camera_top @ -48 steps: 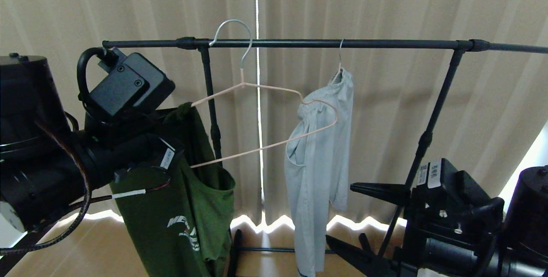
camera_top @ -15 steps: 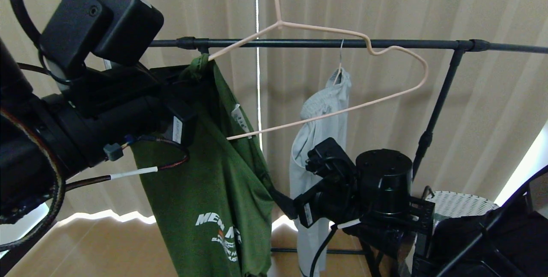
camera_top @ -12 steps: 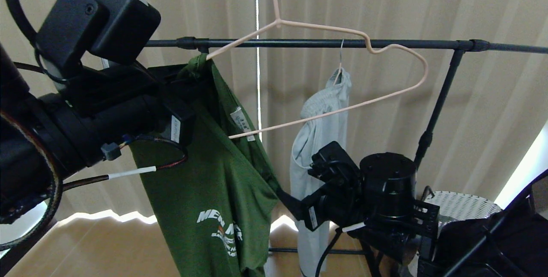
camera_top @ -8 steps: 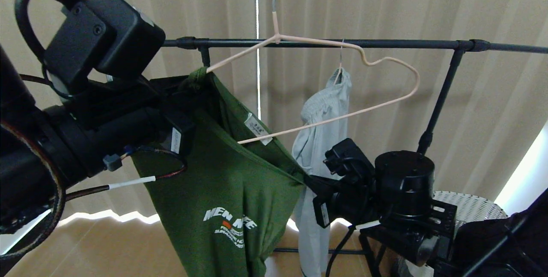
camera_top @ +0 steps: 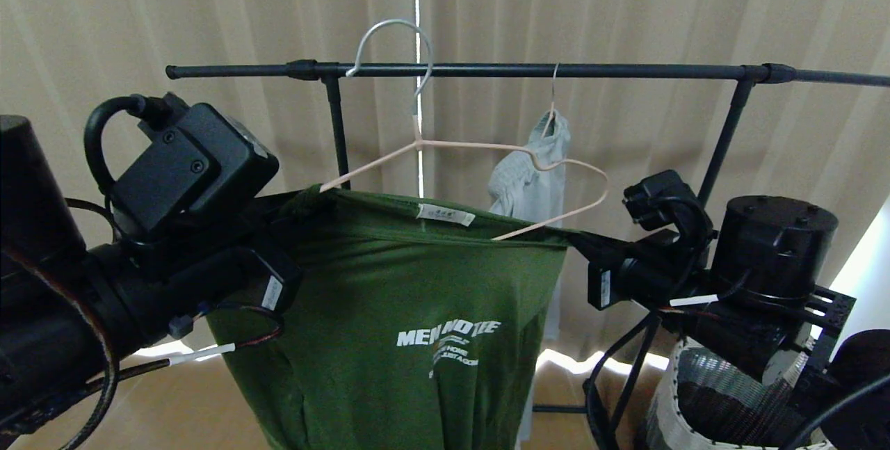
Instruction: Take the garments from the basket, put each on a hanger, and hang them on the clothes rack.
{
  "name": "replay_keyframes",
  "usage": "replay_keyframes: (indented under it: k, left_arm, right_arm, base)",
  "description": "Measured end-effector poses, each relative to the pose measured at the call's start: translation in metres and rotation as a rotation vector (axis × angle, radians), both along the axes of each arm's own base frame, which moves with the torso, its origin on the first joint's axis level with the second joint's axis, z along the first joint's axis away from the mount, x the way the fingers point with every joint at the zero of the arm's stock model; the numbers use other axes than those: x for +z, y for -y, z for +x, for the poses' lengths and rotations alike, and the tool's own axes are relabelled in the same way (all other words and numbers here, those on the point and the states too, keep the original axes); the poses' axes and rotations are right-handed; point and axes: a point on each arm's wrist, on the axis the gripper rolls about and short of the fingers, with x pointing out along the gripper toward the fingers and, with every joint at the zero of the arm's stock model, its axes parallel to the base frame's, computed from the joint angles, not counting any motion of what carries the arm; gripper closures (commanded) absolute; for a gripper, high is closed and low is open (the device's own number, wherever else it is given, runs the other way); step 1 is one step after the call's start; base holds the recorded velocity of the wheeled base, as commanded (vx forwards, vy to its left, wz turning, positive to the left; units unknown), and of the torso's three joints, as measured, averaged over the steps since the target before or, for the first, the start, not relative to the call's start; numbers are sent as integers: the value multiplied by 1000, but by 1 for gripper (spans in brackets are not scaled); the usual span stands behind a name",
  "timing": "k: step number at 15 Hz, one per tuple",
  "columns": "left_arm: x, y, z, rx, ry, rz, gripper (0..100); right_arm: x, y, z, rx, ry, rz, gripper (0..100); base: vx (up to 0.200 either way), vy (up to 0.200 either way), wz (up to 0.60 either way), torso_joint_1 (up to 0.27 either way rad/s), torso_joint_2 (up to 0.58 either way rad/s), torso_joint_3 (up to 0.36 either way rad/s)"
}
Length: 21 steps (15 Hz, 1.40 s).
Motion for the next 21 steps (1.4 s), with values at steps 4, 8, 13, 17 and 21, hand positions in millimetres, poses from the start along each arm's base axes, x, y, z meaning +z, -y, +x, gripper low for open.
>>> replay_keyframes:
  k: [4, 8, 13, 17, 21]
  left_arm:
    - [-16, -12, 4, 60, -16, 95, 100]
    - [-26, -23, 7, 124, -36, 152, 100]
    - [-33, -33, 10, 169, -57, 178, 100]
    - [-37, -31, 17, 231, -80, 168, 100]
    - [-31, -22, 24, 350, -64, 31, 100]
  right_arm:
    - [19, 9, 6, -36, 60, 35, 100]
    - [25, 11, 6, -41, 80, 45, 100]
    - [33, 14, 2, -40, 111, 42, 100]
    - [38, 1, -14, 22, 129, 39, 100]
    - [37, -25, -54, 191, 87, 14, 0]
  base:
    - [0, 0, 0, 0, 0, 0]
    - [0, 0, 0, 0, 0, 0]
    - [0, 0, 0, 0, 0, 0]
    - [0, 0, 0, 0, 0, 0]
    - [0, 0, 0, 0, 0, 0]
